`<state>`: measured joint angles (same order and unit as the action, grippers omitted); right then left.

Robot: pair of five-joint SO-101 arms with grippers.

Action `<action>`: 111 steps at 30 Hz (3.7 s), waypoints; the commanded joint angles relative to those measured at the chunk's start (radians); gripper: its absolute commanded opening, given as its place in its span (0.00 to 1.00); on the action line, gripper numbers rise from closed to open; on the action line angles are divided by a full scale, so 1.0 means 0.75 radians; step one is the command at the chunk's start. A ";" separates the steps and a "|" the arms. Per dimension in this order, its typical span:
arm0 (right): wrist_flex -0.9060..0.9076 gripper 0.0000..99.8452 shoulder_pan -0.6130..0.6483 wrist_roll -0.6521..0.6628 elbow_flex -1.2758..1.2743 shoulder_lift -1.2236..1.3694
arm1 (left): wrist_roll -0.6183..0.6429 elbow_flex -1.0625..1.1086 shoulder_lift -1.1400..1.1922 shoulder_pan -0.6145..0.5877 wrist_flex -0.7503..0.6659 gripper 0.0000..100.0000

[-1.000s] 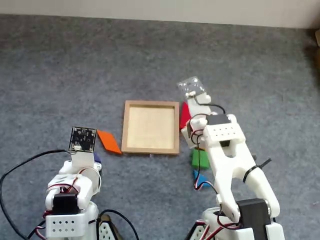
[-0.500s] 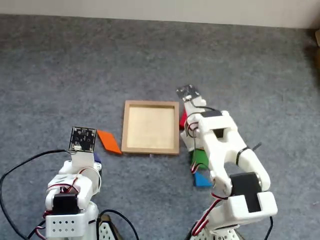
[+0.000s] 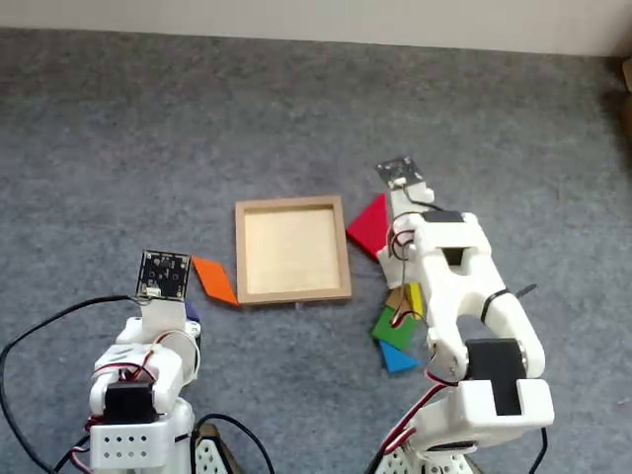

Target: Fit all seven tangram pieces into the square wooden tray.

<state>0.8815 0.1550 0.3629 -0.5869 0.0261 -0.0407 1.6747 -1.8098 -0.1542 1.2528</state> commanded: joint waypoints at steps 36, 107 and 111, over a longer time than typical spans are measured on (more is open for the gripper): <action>0.159 0.01 0.613 -0.209 0.652 0.073 | 0.012 0.028 -0.001 -0.011 0.004 0.03; 0.247 0.31 0.181 -0.573 0.995 0.521 | 0.012 0.028 -0.001 -0.011 0.004 0.03; 0.244 0.31 0.228 -0.575 0.991 0.523 | 0.012 0.028 -0.001 -0.011 0.004 0.03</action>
<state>1.0856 0.2915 -0.0545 0.1051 0.4373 -0.0407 1.6747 -1.8098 -0.1542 1.2528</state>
